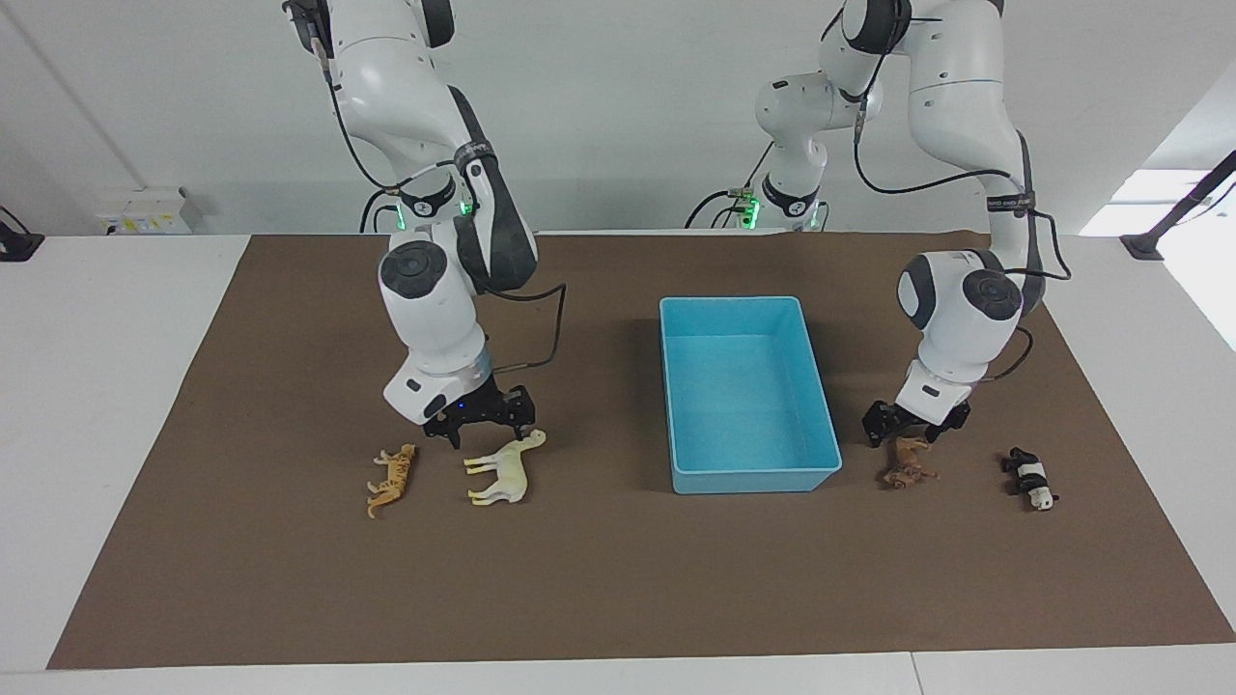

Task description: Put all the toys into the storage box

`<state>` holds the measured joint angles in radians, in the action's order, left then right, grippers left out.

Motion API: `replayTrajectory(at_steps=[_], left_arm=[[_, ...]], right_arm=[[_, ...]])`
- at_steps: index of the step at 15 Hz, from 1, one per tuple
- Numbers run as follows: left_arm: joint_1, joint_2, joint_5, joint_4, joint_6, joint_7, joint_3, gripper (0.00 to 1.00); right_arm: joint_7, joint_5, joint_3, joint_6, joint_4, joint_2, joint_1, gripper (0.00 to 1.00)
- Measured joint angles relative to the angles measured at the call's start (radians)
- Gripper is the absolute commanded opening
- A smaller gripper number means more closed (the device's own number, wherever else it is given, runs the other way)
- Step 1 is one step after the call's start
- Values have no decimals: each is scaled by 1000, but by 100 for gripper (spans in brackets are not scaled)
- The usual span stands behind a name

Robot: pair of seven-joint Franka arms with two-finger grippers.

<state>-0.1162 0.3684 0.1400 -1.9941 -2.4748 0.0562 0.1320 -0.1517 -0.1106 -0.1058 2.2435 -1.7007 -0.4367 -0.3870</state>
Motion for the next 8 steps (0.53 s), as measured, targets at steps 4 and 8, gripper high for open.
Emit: replayTrajectory(at_steps=[4,8], left_arm=[[0,0,2,-2,-8,0,0,86],[1,-1,3,-1,-13,1,2,47]], right_arm=[[1,32,-7,40,2,-37,1,100],[1,55,-8,60,8,-59,1,100]])
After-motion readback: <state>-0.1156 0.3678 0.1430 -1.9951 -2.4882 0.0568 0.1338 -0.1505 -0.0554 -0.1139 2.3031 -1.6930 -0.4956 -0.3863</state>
